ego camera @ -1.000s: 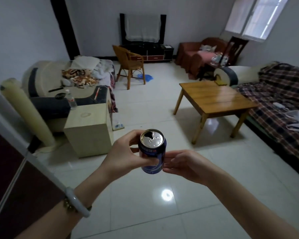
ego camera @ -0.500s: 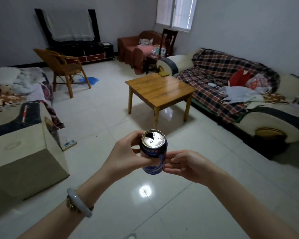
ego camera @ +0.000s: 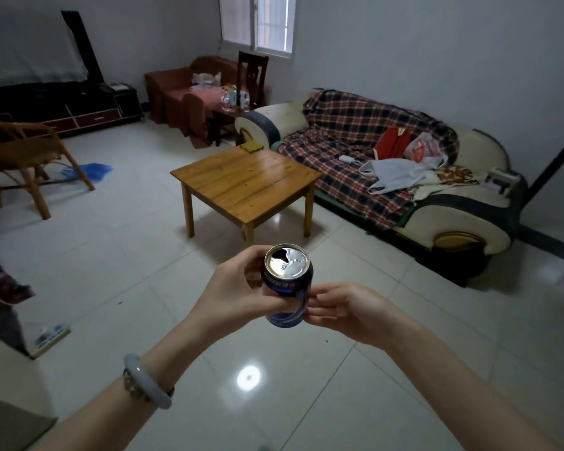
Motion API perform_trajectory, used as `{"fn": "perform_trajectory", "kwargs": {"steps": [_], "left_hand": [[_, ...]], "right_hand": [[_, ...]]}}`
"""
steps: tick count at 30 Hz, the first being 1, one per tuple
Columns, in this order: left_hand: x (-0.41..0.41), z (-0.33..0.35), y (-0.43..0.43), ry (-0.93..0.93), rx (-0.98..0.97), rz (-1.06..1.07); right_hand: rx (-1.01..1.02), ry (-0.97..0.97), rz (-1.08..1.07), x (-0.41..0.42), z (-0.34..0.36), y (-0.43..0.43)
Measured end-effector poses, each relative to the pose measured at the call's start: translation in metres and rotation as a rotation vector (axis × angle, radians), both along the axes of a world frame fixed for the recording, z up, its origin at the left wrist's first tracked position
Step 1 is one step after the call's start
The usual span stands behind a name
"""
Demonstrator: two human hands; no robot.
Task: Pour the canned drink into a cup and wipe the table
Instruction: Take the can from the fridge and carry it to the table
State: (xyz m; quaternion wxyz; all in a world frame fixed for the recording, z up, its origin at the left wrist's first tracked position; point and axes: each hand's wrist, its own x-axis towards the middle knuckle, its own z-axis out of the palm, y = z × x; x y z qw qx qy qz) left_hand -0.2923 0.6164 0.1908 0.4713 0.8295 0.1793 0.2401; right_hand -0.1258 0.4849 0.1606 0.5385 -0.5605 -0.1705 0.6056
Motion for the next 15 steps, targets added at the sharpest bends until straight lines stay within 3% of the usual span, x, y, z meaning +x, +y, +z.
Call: {"fn": "perform_trajectory", "kwargs": {"steps": [15], "left_hand": [[0.152,-0.004,0.132,0.015,-0.031,-0.101]], "right_hand": [[0.021,0.065,-0.150,0.133,0.005,0.117]]}}
